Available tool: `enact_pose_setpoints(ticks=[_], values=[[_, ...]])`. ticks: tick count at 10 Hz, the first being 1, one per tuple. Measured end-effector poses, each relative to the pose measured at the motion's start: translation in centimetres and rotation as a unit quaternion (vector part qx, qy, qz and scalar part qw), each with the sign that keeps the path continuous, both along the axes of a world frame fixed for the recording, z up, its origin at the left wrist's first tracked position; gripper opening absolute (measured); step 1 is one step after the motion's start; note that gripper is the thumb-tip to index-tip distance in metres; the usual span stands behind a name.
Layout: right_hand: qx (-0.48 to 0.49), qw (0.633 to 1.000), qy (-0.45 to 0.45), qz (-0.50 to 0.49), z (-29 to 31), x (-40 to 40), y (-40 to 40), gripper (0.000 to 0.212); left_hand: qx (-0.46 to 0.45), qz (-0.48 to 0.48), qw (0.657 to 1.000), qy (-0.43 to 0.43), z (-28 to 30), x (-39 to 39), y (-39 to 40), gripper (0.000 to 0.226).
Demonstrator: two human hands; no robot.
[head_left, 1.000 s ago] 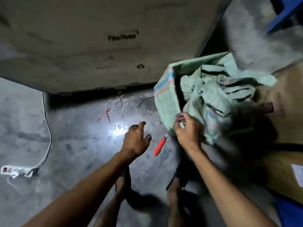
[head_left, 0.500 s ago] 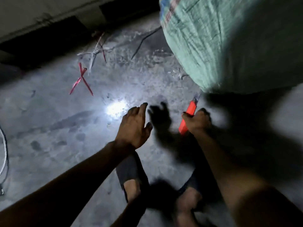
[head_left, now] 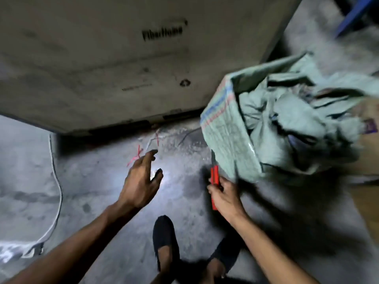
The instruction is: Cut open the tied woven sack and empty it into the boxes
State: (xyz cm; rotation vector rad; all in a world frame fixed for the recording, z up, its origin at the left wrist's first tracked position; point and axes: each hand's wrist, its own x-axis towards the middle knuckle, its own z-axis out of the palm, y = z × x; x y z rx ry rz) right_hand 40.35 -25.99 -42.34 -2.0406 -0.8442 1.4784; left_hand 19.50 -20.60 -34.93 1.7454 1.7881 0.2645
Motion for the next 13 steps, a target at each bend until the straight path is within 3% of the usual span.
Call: enact_pose_setpoints(ticks=[1, 3, 4, 5, 7, 9, 11, 13], values=[[0.078, 0.996, 0.038, 0.007, 14.6, -0.3, 2.5, 0.038, 0.102, 0.006, 0.995, 0.018, 12.7, -1.1, 2.1, 0.045], [0.188, 0.973, 0.114, 0.066, 37.1, -3.1, 9.2, 0.011, 0.268, 0.038, 0.962, -0.021, 32.2, -4.0, 6.1, 0.053], [0.236, 0.963, 0.085, 0.096, 43.2, -5.5, 13.1, 0.017, 0.304, 0.065, 0.950, -0.031, 37.4, -6.7, 8.4, 0.051], [0.261, 0.954, 0.040, 0.141, 46.0, -8.4, 17.4, 0.020, 0.313, 0.086, 0.946, -0.022, 39.3, -10.0, 10.8, 0.051], [0.233, 0.962, -0.020, 0.139, 45.5, -14.6, 28.0, 0.021, 0.238, 0.088, 0.965, 0.063, 37.3, -17.6, 18.8, 0.073], [0.153, 0.979, -0.075, 0.114, 42.7, -18.7, 36.0, 0.025, 0.081, 0.019, 0.982, 0.167, 33.6, -21.9, 27.2, 0.077], [0.167, 0.967, -0.162, 0.103, 38.5, -19.4, 38.0, 0.015, -0.056, -0.063, 0.977, 0.196, 30.7, -23.1, 29.0, 0.085], [0.174, 0.966, -0.163, 0.098, 37.6, -18.4, 37.4, 0.027, 0.017, -0.071, 0.973, 0.221, 31.8, -22.8, 30.3, 0.062]])
